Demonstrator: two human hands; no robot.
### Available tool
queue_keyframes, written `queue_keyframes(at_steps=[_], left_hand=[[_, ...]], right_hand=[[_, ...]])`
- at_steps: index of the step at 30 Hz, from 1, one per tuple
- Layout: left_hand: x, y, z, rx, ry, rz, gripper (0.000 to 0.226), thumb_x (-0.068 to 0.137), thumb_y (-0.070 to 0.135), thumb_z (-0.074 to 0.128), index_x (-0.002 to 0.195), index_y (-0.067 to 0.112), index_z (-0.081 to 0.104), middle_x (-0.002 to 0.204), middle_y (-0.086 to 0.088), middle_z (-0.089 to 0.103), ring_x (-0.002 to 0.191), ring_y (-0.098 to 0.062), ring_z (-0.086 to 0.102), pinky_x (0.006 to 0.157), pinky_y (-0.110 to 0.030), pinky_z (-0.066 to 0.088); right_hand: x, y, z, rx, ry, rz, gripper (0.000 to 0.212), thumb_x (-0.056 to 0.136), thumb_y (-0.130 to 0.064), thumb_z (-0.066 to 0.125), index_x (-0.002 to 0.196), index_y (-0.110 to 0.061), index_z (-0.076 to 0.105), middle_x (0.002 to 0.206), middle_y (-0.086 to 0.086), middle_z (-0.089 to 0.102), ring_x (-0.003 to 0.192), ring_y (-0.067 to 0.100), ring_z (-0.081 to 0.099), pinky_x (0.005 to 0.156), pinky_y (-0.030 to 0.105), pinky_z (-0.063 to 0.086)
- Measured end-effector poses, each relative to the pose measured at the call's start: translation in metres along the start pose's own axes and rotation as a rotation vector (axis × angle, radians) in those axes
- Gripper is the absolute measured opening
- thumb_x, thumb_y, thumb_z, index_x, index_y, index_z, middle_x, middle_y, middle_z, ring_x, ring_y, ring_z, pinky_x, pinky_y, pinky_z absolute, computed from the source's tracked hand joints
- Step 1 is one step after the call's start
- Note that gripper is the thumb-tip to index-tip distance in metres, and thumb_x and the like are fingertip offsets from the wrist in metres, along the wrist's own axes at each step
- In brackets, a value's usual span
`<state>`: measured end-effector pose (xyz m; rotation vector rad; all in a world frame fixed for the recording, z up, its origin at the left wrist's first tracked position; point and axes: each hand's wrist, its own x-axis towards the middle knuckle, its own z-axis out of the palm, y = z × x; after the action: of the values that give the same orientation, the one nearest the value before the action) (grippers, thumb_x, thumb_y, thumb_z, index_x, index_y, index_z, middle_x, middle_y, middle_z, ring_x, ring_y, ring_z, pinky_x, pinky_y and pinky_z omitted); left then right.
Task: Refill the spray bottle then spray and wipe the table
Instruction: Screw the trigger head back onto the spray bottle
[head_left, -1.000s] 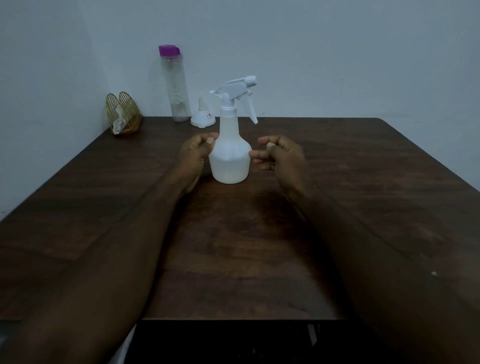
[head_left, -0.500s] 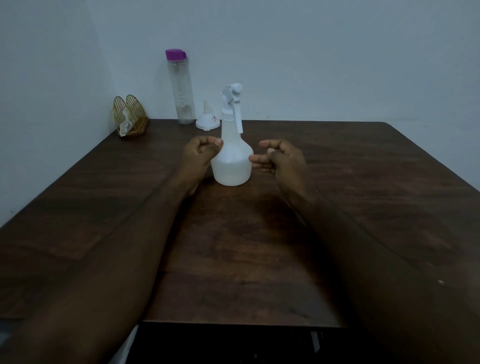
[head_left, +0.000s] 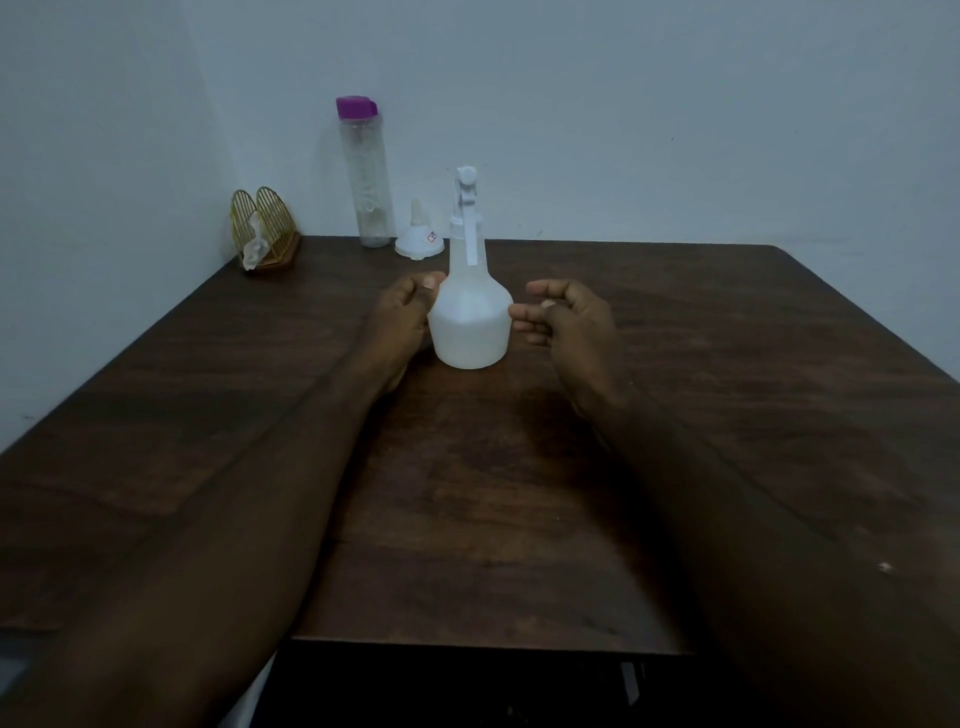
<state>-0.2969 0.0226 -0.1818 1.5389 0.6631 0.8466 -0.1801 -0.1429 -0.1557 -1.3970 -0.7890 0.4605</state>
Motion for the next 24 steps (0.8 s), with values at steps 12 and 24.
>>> queue_keyframes(at_steps=[12,24], left_hand=[[0.005,0.006,-0.001,-0.001,0.083,-0.073,0.016,0.097,0.042,0.053,0.094,0.033,0.067,0.105,0.007,0.073,0.094,-0.014,0.07,0.078,-0.033,0.057],[-0.003,0.001,0.003,-0.124,-0.079,-0.021,0.029,0.098,0.023,0.045,0.097,0.026,0.073,0.105,0.003,0.075,0.1,-0.017,0.07,0.082,-0.033,0.057]], right_hand=[[-0.004,0.0,0.01,-0.121,-0.047,-0.069,0.034,0.093,0.0,0.048,0.123,-0.011,0.059,0.114,0.001,0.068,0.106,0.012,0.064,0.09,0.028,0.054],[-0.002,-0.002,0.006,-0.203,0.034,-0.128,0.026,0.09,-0.008,0.055,0.105,-0.028,0.064,0.105,-0.009,0.067,0.101,0.007,0.062,0.089,0.033,0.055]])
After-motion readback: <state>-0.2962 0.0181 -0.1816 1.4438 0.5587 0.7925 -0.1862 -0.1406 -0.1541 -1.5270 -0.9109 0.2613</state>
